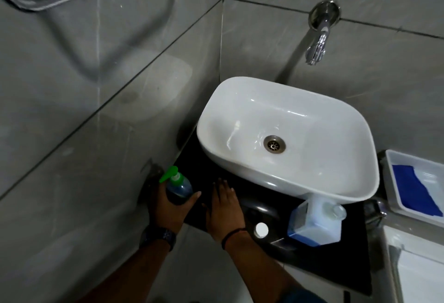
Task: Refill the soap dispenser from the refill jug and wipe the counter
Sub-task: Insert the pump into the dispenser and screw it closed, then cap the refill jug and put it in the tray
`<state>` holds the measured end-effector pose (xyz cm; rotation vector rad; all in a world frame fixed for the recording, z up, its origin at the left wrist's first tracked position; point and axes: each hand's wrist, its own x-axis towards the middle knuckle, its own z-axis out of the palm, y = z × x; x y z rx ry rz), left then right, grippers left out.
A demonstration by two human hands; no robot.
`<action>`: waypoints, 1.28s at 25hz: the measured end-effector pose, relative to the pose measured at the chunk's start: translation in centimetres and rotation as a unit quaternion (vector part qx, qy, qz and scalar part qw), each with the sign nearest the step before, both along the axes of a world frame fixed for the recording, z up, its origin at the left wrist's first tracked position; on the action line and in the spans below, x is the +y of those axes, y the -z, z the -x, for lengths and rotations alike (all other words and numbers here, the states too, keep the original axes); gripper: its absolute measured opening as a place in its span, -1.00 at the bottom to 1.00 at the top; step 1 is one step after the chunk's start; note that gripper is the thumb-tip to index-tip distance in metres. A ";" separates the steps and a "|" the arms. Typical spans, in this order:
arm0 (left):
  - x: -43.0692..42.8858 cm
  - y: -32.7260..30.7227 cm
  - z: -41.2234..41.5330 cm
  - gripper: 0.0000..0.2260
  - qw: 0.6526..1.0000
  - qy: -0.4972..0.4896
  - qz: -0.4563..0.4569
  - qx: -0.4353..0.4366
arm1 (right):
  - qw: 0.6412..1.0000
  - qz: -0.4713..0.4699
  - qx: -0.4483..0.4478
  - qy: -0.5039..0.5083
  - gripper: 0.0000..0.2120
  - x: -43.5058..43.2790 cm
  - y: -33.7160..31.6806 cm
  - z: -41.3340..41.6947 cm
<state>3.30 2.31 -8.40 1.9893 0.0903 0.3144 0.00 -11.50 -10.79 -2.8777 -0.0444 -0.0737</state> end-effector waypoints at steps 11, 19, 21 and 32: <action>0.3 -7.3 1.9 -0.02 0.999 -0.002 -0.004 -0.054 | 0.981 -0.154 -0.118 -0.002 -0.54 -2.3 -8.6 0.9; -7.7 -13.5 4.7 -0.59 0.961 0.122 -0.159 -0.188 | 0.902 -0.239 -0.334 0.133 -0.78 -11.5 -18.4 5.6; -10.1 -10.9 6.0 -0.63 0.961 0.216 -0.161 -0.067 | 0.895 -0.245 -0.328 0.178 -0.77 -14.7 -17.8 7.5; -14.2 -1.3 6.9 -0.76 0.858 0.324 -0.370 0.146 | 0.899 -0.395 -0.033 0.188 -0.16 -20.0 -9.0 12.4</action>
